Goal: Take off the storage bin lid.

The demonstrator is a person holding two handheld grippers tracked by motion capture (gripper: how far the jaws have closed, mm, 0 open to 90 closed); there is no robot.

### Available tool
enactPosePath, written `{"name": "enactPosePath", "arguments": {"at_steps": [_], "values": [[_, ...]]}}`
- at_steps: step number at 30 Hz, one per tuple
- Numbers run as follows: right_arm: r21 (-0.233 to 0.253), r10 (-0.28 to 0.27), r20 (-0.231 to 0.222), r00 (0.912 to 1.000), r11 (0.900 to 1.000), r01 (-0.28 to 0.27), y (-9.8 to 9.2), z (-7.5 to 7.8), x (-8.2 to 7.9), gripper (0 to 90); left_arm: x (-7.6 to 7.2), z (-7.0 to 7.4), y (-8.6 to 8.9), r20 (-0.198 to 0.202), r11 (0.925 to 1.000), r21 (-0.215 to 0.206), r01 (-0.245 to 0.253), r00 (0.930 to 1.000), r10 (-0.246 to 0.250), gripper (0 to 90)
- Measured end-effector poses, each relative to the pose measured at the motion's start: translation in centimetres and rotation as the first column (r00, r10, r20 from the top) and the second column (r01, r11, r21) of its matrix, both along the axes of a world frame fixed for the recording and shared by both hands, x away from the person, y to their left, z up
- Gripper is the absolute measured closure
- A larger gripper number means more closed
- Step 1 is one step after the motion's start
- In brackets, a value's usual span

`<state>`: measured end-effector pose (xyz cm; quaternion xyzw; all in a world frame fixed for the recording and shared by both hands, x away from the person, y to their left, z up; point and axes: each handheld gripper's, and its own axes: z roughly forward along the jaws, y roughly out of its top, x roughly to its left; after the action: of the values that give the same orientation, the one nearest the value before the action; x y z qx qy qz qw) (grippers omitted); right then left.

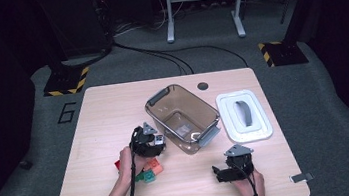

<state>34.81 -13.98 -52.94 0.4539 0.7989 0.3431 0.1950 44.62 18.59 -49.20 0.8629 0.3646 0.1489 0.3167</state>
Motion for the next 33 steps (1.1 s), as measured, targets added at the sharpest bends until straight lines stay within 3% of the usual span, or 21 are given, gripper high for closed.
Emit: {"name": "enactPosePath", "arguments": {"at_steps": [4, 7, 12, 21, 23, 24, 33], "values": [[0.001, -0.002, -0.002, 1.0000, 1.000, 0.002, 0.0, 0.0, 0.0, 5.3, -0.1, 0.1, 0.0, 0.005, 0.9998, -0.012, -0.014, 0.9999, 0.014, 46.3], [-0.006, 0.004, 0.000, 1.0000, 1.000, -0.004, -0.1, 0.0, 0.0, 5.7, 0.0, 0.3, -0.1, 0.007, 0.9986, -0.023, -0.048, 0.9988, 0.048, 39.7], [-0.007, 0.006, 0.004, 1.0000, 1.000, -0.006, -0.1, 0.0, 0.0, 6.0, 0.3, 0.0, -0.7, 0.000, 0.9952, -0.028, -0.094, 0.9956, 0.094, 37.4], [-0.003, 0.000, 0.003, 1.0000, 1.000, 0.000, -0.1, 0.0, 0.0, 6.4, 0.6, -0.3, -0.4, -0.010, 0.9942, -0.021, -0.106, 0.9944, 0.105, 42.6], [-0.003, 0.000, 0.003, 1.0000, 1.000, 0.000, -0.1, 0.0, 0.0, 6.4, 0.7, -0.4, -0.2, -0.014, 0.9945, -0.003, -0.105, 0.9944, 0.105, 46.8], [-0.003, 0.000, 0.003, 1.0000, 1.000, 0.000, -0.1, 0.0, -0.1, 6.4, 0.7, -0.4, 0.0, -0.019, 0.9939, -0.015, -0.109, 0.9939, 0.109, 47.6], [-0.004, 0.003, 0.005, 1.0000, 1.000, -0.003, -0.1, 0.0, 0.0, 6.4, 0.8, -0.3, 0.3, -0.002, 0.9951, 0.006, -0.099, 0.9951, 0.099, 51.2]]}}
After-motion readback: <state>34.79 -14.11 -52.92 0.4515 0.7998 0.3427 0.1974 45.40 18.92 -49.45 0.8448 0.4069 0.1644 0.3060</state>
